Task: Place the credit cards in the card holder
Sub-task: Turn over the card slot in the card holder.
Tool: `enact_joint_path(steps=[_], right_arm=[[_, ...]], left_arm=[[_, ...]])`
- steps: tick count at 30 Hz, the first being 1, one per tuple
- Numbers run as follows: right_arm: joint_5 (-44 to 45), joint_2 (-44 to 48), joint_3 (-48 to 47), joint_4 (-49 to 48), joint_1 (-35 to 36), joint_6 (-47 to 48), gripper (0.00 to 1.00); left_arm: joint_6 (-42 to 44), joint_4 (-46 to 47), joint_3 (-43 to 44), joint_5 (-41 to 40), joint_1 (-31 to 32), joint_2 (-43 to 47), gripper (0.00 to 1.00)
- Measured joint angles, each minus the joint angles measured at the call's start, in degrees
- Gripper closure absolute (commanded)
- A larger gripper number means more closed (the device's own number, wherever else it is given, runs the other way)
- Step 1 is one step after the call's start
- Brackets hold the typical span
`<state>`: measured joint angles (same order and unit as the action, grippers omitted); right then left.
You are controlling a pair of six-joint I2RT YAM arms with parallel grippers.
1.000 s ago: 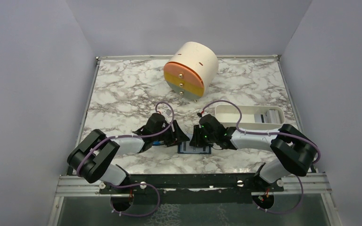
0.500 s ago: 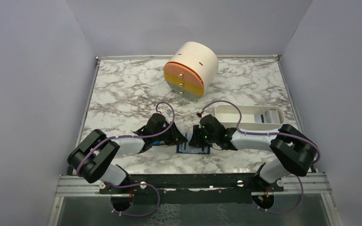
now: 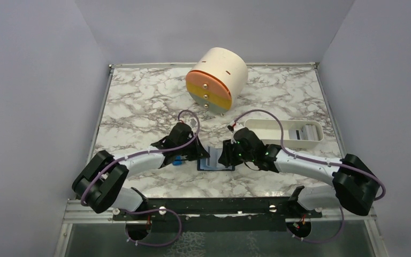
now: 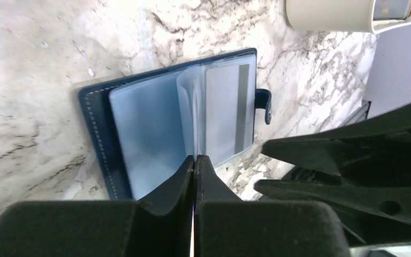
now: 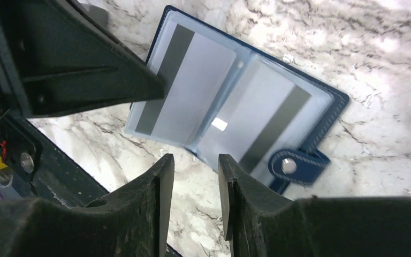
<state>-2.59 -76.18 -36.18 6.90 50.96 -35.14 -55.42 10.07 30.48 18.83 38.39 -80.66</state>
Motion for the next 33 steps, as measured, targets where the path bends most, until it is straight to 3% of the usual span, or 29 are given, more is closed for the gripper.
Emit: enact_joint_path(steps=[8, 17, 27, 33], right_arm=[[3.4, 4.9, -0.9, 3.8, 0.0, 1.4, 0.63], [5.2, 5.4, -0.9, 6.6, 0.0, 1.7, 0.63], [10.3, 10.3, -1.7, 10.8, 0.0, 3.1, 0.61], [16.4, 11.9, -5.7, 14.1, 0.0, 6.1, 0.53]], left_arm=[[5.0, -10.9, 4.0, -5.4, 0.4, 2.9, 0.96], [6.6, -16.9, 9.2, -7.5, 4.0, 1.2, 0.65], [3.0, -12.3, 10.2, -3.5, 6.8, -1.5, 0.58], [0.4, -6.0, 8.1, -0.7, 7.2, -1.6, 0.52]])
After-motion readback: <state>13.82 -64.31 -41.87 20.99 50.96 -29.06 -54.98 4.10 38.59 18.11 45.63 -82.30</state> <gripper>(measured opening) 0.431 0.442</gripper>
